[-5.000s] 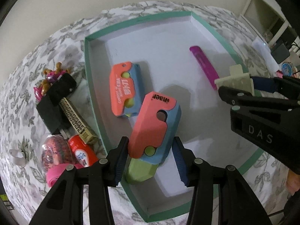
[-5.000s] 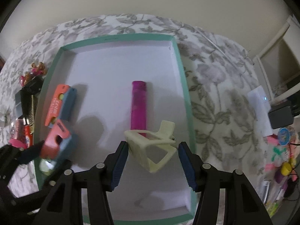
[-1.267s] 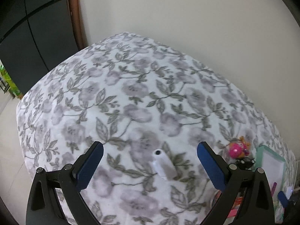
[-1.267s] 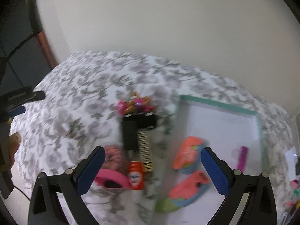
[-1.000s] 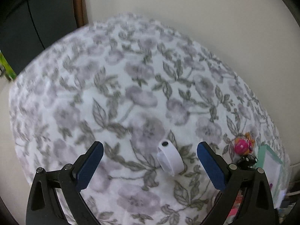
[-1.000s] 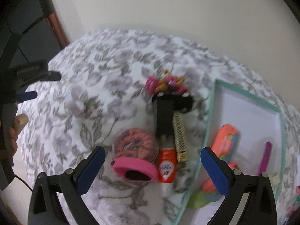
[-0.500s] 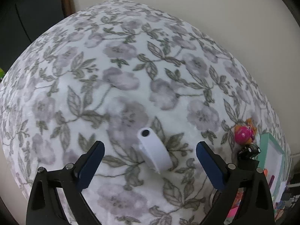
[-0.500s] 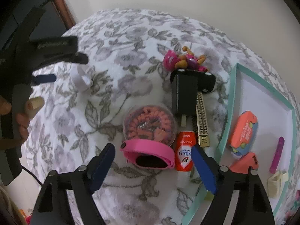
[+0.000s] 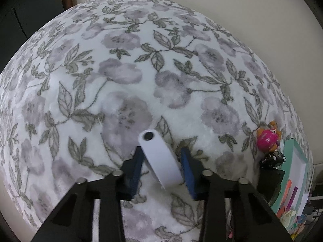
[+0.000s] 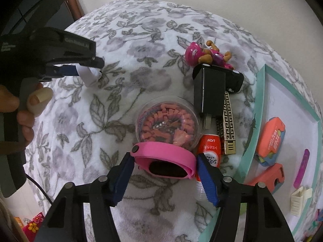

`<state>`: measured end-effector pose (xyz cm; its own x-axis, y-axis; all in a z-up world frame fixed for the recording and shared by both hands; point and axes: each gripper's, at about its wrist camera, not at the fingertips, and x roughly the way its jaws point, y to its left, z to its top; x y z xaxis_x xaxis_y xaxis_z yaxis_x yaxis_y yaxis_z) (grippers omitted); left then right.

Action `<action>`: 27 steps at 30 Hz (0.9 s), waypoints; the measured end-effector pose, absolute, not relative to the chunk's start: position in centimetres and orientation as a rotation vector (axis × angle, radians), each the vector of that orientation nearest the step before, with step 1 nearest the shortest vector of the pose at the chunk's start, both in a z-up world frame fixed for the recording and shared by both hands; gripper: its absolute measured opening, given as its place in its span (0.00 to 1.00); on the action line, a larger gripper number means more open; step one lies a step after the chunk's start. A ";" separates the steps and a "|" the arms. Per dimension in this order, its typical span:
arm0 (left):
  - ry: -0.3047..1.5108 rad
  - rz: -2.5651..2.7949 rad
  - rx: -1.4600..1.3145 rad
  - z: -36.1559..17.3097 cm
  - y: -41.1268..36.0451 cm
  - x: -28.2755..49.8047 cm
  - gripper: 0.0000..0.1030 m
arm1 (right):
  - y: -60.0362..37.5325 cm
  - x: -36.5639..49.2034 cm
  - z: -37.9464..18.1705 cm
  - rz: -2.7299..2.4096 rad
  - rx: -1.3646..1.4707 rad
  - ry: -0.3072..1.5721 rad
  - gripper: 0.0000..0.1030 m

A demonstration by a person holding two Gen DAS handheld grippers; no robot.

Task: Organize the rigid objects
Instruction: 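Grasp the white band with the left gripper while the right grasps the pink watch strap, then carry the white band and pink strap with both grippers over the tray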

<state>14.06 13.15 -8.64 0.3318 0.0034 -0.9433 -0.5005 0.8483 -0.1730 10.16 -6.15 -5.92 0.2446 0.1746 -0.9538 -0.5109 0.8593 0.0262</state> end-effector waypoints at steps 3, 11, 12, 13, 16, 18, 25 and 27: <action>1.180 0.338 -0.497 -8.4 13.3 14.0 0.20 | -6.1 10.2 -5.9 0.479 -0.318 1.242 0.64; 1.155 0.292 -0.511 -7.1 12.8 14.0 0.18 | -6.5 10.3 -5.3 0.487 -0.307 1.239 0.63; 1.144 0.289 -0.507 -6.8 12.7 14.0 0.18 | -6.7 10.3 -5.1 0.490 -0.306 1.237 0.63; 1.132 0.286 -0.503 -6.3 12.7 14.1 0.18 | -6.8 10.3 -4.9 0.490 -0.302 1.233 0.63; 1.085 0.281 -0.492 -4.4 12.7 14.0 0.18 | -7.3 10.4 -4.0 0.497 -0.281 1.217 0.63; 1.043 0.274 -0.481 -2.6 12.5 13.7 0.18 | -7.6 10.5 -3.4 0.499 -0.271 1.202 0.63; 0.905 0.239 -0.437 3.1 11.5 12.7 0.18 | -10.3 10.8 0.5 0.482 -0.186 1.109 0.63; 0.878 0.220 -0.421 4.2 10.9 12.6 0.18 | -11.4 11.0 1.7 0.471 -0.157 1.078 0.63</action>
